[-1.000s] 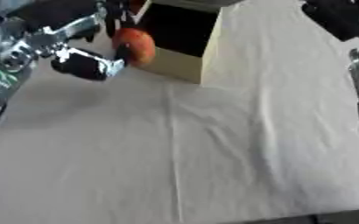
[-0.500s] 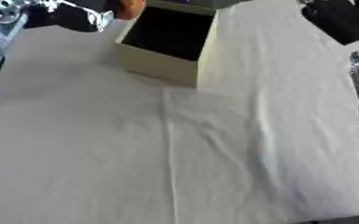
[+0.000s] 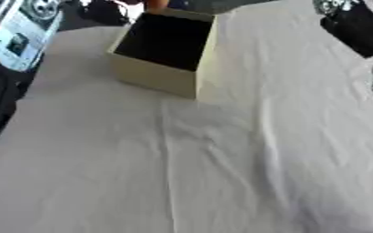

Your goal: Pick up objects on the table and place them in the box.

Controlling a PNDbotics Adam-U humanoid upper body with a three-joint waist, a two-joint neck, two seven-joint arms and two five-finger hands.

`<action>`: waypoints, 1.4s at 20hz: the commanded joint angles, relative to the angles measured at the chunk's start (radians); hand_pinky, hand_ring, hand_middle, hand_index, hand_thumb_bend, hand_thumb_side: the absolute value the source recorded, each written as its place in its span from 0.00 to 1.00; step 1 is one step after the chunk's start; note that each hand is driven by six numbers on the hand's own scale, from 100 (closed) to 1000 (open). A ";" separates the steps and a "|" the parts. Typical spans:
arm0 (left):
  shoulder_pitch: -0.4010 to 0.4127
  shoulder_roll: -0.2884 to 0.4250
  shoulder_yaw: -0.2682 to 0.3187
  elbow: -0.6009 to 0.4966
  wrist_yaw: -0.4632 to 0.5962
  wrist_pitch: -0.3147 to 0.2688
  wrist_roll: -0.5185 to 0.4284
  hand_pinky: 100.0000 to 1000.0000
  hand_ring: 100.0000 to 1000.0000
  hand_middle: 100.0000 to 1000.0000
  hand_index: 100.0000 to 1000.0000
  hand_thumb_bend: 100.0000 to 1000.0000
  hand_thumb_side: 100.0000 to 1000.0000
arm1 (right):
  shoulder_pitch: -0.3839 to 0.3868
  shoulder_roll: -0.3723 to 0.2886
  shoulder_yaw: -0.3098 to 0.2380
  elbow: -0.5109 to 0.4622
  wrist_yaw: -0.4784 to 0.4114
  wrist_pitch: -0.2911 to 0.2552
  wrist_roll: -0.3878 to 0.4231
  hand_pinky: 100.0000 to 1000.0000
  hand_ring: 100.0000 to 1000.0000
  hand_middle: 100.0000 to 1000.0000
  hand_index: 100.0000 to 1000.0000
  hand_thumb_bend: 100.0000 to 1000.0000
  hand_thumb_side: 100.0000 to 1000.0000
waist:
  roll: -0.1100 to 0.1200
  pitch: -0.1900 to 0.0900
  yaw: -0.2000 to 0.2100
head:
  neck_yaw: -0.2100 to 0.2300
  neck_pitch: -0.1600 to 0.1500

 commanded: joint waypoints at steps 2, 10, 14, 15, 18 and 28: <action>-0.049 -0.015 0.041 0.092 -0.053 -0.056 0.041 0.35 0.52 0.58 0.68 0.00 0.23 | -0.029 0.002 0.001 -0.023 -0.003 -0.002 0.002 0.81 0.74 0.54 0.77 0.00 0.69 | -0.002 -0.015 -0.014 | 0.017 -0.025; -0.096 -0.053 0.096 0.287 -0.143 -0.152 0.137 0.35 0.53 0.58 0.68 0.00 0.25 | -0.043 0.013 0.006 -0.028 -0.007 -0.005 0.007 0.81 0.74 0.53 0.77 0.00 0.70 | 0.010 0.001 -0.046 | 0.029 -0.040; -0.102 -0.061 0.110 0.334 -0.188 -0.167 0.159 0.36 0.53 0.59 0.69 0.00 0.18 | -0.044 0.013 0.006 -0.029 -0.010 -0.005 0.007 0.80 0.74 0.53 0.77 0.00 0.70 | 0.014 0.005 -0.052 | 0.036 -0.037; -0.103 -0.062 0.113 0.342 -0.201 -0.167 0.165 0.38 0.55 0.59 0.69 0.00 0.11 | -0.044 0.013 0.006 -0.029 -0.011 -0.005 0.007 0.80 0.74 0.53 0.77 0.00 0.70 | 0.014 0.005 -0.053 | 0.037 -0.038; -0.103 -0.065 0.116 0.355 -0.242 -0.181 0.174 0.48 0.64 0.64 0.74 0.00 0.06 | -0.042 0.012 0.005 -0.029 -0.011 -0.004 0.006 0.80 0.74 0.53 0.77 0.00 0.70 | 0.015 0.006 -0.054 | 0.039 -0.036; -0.098 -0.069 0.128 0.368 -0.364 -0.227 0.202 0.59 0.75 0.75 0.85 0.19 0.26 | -0.032 0.015 0.000 -0.032 -0.016 -0.001 0.002 0.80 0.73 0.53 0.77 0.00 0.70 | 0.016 0.003 -0.057 | 0.042 -0.030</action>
